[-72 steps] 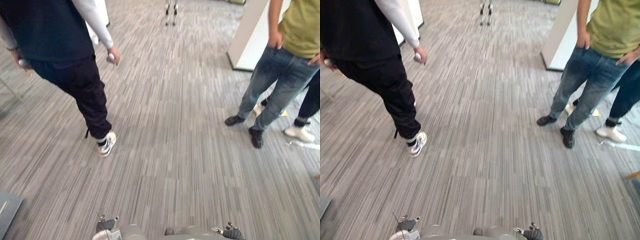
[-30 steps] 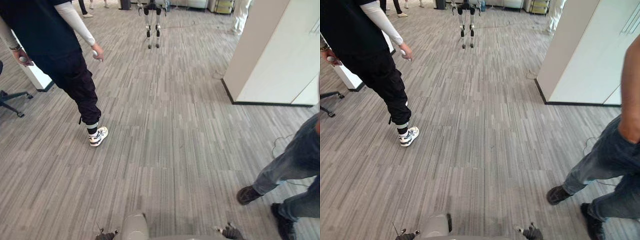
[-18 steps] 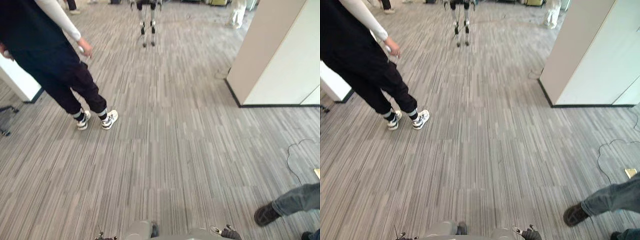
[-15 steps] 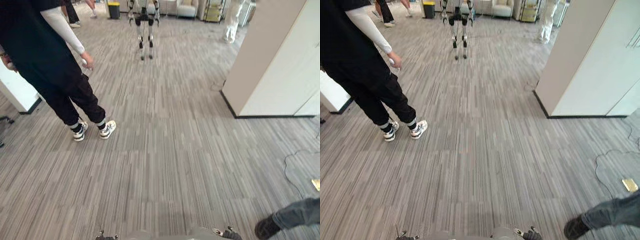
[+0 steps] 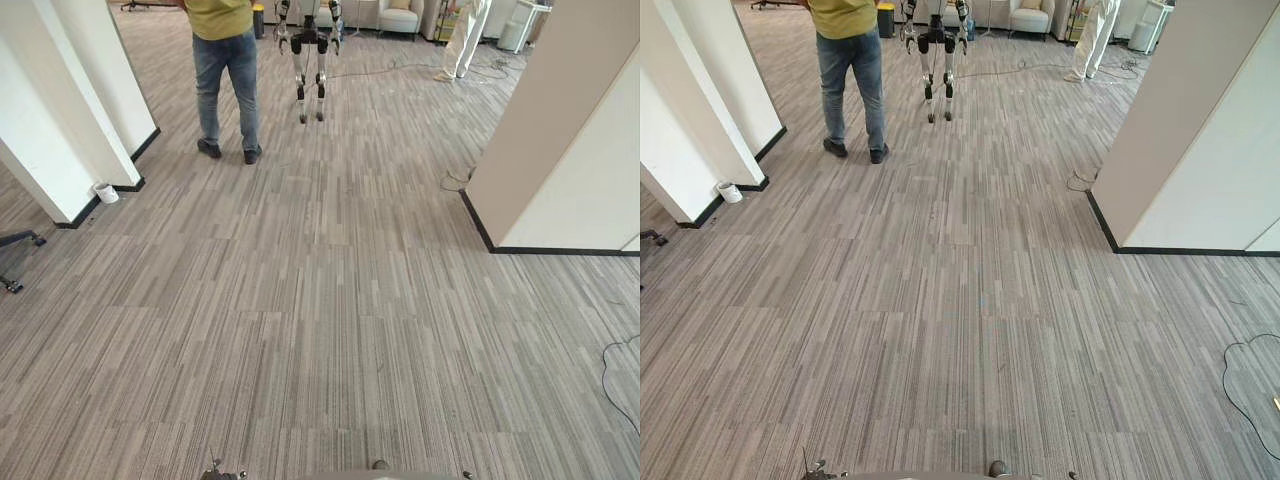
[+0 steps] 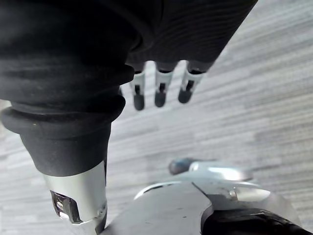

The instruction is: Organize washtable

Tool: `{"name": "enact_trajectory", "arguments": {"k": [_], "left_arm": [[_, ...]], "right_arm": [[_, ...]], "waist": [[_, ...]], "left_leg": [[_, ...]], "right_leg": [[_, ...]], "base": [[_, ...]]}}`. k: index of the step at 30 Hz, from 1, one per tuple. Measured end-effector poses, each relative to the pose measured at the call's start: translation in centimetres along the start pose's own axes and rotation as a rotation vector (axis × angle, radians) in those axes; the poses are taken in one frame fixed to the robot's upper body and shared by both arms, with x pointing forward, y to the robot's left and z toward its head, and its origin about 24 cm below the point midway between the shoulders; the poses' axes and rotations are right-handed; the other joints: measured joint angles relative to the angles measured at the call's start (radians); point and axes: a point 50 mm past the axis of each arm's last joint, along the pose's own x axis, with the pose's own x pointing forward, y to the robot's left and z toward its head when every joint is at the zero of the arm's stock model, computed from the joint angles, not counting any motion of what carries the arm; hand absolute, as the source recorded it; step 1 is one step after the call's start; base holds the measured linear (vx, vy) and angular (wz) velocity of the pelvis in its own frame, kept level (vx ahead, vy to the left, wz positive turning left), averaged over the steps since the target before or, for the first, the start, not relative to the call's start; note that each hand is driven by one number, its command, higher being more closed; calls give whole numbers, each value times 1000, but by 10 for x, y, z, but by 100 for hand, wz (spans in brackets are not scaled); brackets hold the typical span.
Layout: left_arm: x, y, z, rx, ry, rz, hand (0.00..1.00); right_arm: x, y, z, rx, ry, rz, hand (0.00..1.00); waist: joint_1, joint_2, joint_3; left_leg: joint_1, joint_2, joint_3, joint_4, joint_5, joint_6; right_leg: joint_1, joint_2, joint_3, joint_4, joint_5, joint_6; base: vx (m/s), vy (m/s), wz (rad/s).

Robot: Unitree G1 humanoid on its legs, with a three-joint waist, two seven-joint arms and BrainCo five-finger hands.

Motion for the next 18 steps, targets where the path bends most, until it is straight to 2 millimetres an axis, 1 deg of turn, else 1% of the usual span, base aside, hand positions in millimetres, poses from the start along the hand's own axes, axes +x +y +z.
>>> {"name": "enact_trajectory", "arguments": {"k": [6,9,12,18], "left_arm": [[0,0,1,-3,-10,1,0],[0,-2,4,-7,-23,-3,0],[0,-5,4,-13,-24,-9,0],[0,-5,3,-29,-21,-4,0]], "right_arm": [[0,1,3,-3,-13,-14,0],[2,3,7,-4,-21,-10,0],[2,1,10,-7,-27,-15,0],[2,1,9,1,-25,-16,0]], "waist": [[-1,-2,2],[0,-2,11],[0,9,16],[1,9,16]], "left_leg": [[-15,-3,7,-52,29,-2],[-17,1,8,-53,29,-2],[-19,0,12,-53,29,-3],[-20,0,18,-49,29,-3]], "right_leg": [[-25,7,2,-37,19,-2],[-25,13,2,-43,19,-2],[-23,12,2,-51,19,-2],[-22,11,3,-51,19,-2]], "base": [[17,-11,-2],[48,-23,1],[38,-12,0],[0,0,0]]}}
